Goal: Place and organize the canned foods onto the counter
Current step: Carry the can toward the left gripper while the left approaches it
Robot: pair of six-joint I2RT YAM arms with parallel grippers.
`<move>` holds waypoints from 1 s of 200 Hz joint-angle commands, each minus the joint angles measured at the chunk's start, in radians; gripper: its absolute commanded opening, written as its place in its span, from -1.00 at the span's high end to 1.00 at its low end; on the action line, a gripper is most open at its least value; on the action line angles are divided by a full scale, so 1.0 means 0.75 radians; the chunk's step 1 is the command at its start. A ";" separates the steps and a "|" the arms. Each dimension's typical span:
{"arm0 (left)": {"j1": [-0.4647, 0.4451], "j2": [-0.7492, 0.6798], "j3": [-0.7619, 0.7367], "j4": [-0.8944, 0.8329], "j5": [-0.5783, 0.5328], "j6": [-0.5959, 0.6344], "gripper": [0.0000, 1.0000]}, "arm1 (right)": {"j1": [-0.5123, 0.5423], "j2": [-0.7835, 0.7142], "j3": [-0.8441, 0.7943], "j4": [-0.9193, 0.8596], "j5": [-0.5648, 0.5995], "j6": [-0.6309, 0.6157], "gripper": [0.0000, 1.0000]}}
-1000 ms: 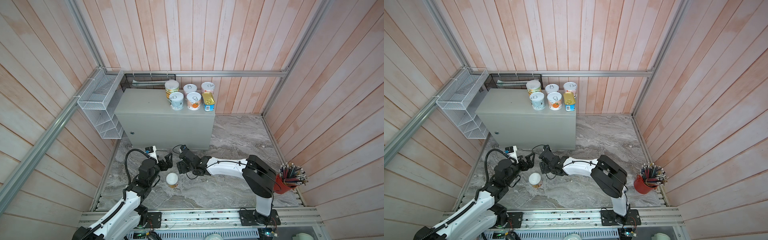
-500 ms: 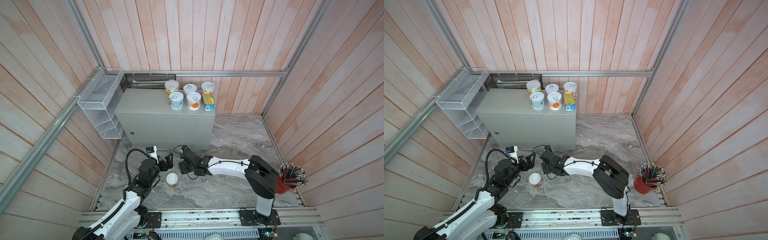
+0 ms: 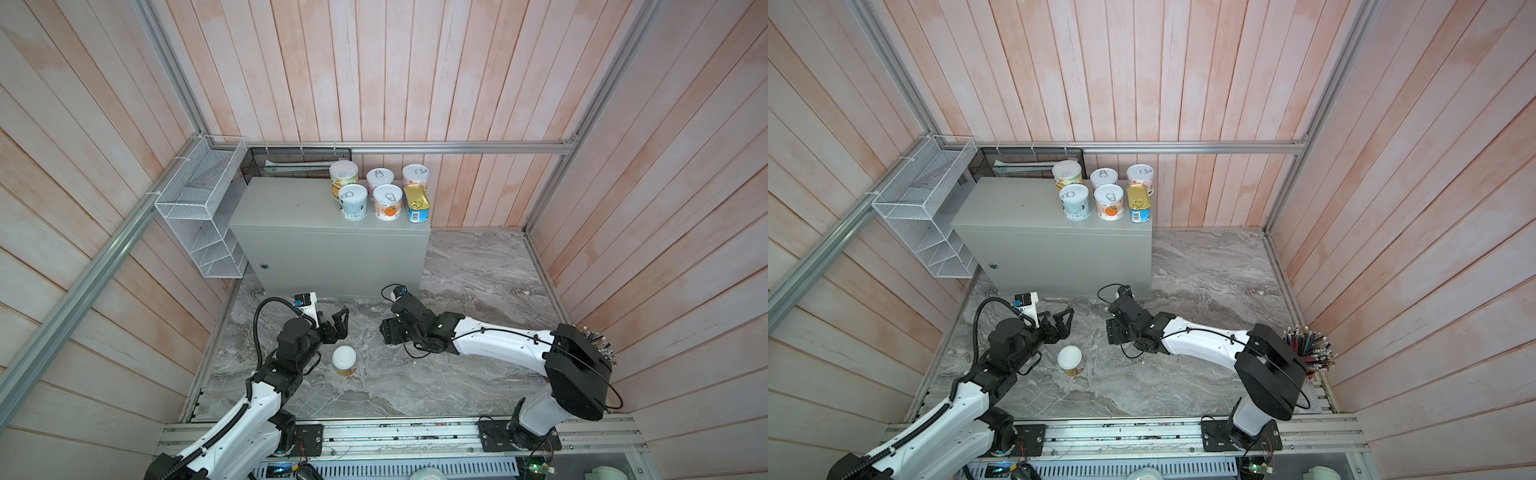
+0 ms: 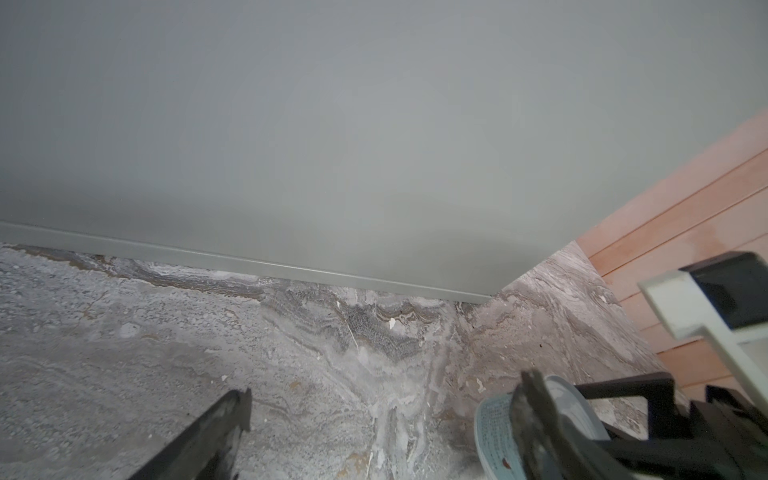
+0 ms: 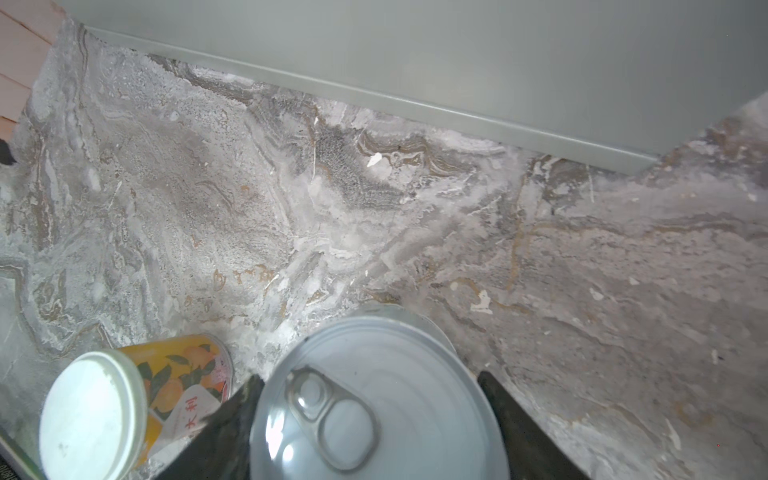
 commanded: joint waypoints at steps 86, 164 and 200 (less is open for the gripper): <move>-0.226 0.195 0.143 0.020 0.061 0.147 -1.00 | -0.097 -0.473 -0.375 0.150 0.042 0.109 -0.13; -0.618 0.424 0.327 0.090 0.069 0.441 -1.00 | -0.271 -0.790 -0.566 0.132 -0.100 0.043 -0.13; -0.694 0.474 0.335 0.137 0.081 0.509 -1.00 | -0.334 -0.830 -0.571 0.069 -0.175 -0.023 -0.13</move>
